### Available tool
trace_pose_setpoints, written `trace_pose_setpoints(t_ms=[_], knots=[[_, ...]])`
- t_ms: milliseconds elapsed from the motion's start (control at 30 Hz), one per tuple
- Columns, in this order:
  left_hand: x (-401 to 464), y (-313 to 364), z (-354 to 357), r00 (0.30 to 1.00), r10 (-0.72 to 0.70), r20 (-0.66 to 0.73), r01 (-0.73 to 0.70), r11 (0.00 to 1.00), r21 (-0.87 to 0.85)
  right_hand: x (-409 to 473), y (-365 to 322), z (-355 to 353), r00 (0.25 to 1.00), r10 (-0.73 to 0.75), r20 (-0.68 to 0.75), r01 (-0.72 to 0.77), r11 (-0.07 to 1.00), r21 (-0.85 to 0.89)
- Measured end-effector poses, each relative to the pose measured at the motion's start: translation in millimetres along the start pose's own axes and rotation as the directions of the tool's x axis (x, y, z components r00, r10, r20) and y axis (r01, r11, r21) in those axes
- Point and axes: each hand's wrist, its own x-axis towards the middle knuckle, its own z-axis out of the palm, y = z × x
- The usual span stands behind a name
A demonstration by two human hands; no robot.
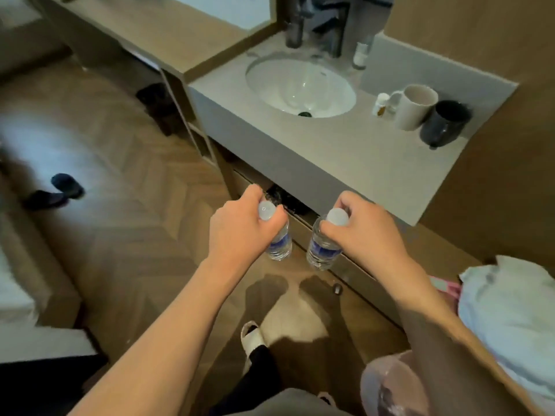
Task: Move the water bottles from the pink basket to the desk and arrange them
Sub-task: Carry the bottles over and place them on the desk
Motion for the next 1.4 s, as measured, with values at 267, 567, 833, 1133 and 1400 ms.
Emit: trace_pose_setpoints(t_ms=[267, 567, 833, 1133, 1400], knots=[[74.4, -127.8, -70.2, 0.966, -0.252, -0.065, 0.253, 0.967, 0.020, 98.5, -140.2, 75.7, 0.977, -0.171, 0.124, 0.172, 0.985, 0.003], [172.6, -219.2, -111.6, 0.929, -0.277, -0.245, 0.294, 0.955, 0.035, 201.5, -251.8, 125.4, 0.943, -0.276, 0.183, 0.282, 0.960, -0.003], [298.4, -280.1, -130.6, 0.914, -0.306, -0.266, 0.322, 0.947, 0.019, 326.3, -327.2, 164.6, 0.915, -0.344, 0.212, 0.333, 0.939, 0.086], [436.1, -362.0, -161.8, 0.893, -0.328, -0.309, 0.341, 0.940, -0.012, 446.9, -424.8, 200.2, 0.908, -0.373, 0.192, 0.380, 0.925, -0.001], [540.9, -472.0, -198.5, 0.890, -0.361, -0.280, 0.356, 0.932, -0.071, 542.6, -527.2, 270.9, 0.917, -0.334, 0.219, 0.349, 0.937, -0.032]])
